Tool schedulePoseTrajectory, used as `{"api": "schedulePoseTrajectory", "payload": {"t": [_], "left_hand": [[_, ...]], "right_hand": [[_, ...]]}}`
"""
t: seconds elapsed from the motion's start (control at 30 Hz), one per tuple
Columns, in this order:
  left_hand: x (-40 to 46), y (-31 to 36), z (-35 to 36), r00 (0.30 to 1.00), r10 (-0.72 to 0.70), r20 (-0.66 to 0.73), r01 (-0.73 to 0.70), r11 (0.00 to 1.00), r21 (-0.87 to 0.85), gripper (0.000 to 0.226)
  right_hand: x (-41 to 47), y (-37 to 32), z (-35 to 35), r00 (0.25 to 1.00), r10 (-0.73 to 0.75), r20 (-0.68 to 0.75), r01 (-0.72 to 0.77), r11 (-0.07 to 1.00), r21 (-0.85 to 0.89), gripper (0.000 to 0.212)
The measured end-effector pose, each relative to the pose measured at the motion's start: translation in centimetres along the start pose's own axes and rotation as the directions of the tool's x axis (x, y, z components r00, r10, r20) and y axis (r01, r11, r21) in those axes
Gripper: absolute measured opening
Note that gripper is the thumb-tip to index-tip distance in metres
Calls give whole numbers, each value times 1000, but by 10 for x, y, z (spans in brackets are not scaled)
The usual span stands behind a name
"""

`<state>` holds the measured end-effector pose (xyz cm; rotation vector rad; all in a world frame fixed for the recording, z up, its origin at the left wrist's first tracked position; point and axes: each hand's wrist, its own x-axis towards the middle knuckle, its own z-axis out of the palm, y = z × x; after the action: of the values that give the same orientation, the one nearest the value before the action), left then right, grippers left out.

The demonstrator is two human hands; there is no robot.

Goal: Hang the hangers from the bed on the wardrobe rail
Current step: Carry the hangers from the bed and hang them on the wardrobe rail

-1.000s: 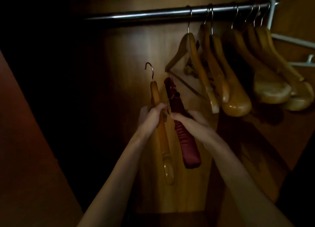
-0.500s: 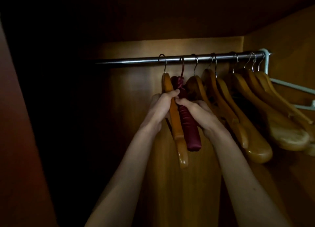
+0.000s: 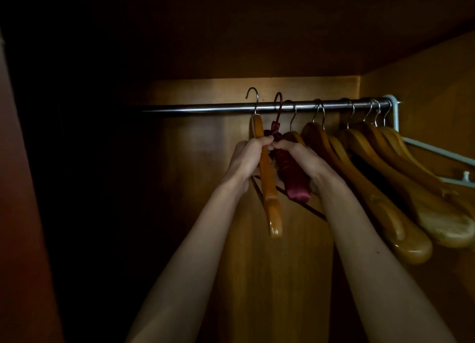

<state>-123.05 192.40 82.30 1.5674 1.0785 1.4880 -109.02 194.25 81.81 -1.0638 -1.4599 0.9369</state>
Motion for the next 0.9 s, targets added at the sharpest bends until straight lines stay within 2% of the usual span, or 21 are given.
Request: {"api": "schedulePoseTrajectory", "payload": {"t": [0.2,0.33,0.43,0.5,0.6,0.7,0.77,0.9], "left_hand": [[-8,-11,4,997,-73,14,73,997,-4,34],[-11,-16,7,999,-44,16,43,998,44,33],[-12,-24,7,998,-55,11,55,998,30,44],[-20,-33,7,997,-63,-36,62,998,-10,56],[-43,-54,6,987,-51,-151,40,997,-72,48],[-68,-84,9,969,-97,-228,58,984,-169,42],[-81,-111,10,957,-122,-262,73,979,-188,40],[-117,-184,19,961,-208,-180,211,978,-5,33]], "right_hand": [[8,12,-4,998,54,-9,-54,998,-12,65],[-8,17,-1,1000,1,-20,0,999,46,46],[-32,25,5,998,-59,-36,64,988,143,27],[-49,35,10,994,-88,-70,98,984,149,15],[-77,61,17,989,-101,-106,107,993,54,25],[-101,96,21,997,-53,-50,56,997,58,43],[-111,121,23,1000,5,-12,-5,999,31,38],[-134,181,25,986,117,115,-113,993,-41,25]]}}
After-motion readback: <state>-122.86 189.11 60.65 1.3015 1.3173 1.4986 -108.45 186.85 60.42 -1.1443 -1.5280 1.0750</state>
